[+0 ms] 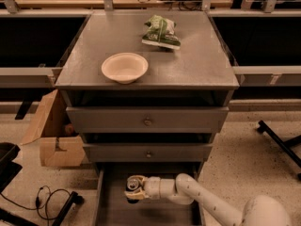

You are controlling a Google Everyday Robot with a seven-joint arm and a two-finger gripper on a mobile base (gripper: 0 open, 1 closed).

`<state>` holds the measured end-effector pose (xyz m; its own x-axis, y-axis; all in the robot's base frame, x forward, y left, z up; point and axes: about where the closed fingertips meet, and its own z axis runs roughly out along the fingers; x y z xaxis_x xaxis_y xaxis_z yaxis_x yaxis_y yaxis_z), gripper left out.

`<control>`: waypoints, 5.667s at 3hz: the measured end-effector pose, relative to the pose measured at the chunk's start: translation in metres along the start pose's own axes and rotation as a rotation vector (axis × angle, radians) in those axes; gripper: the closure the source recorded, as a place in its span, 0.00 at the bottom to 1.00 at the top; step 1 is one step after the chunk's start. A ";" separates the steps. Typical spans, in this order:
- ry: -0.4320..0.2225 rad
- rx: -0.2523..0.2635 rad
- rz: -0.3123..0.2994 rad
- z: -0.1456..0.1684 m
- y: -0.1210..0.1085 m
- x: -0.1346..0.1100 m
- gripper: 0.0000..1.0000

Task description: Place pepsi can into bottom drawer

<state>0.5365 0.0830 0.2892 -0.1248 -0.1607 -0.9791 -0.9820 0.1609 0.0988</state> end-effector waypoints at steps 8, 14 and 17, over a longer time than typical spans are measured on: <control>0.040 0.031 -0.101 0.088 -0.033 0.085 0.00; 0.574 0.319 0.051 -0.151 0.004 -0.012 0.00; 0.915 0.473 0.117 -0.217 0.005 -0.060 0.00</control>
Offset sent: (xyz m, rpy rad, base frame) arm 0.0365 0.0644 -0.1156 -0.0468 -0.1250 -0.0507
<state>0.5085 -0.1182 0.3870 -0.4699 -0.7661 -0.4386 -0.8254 0.5575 -0.0895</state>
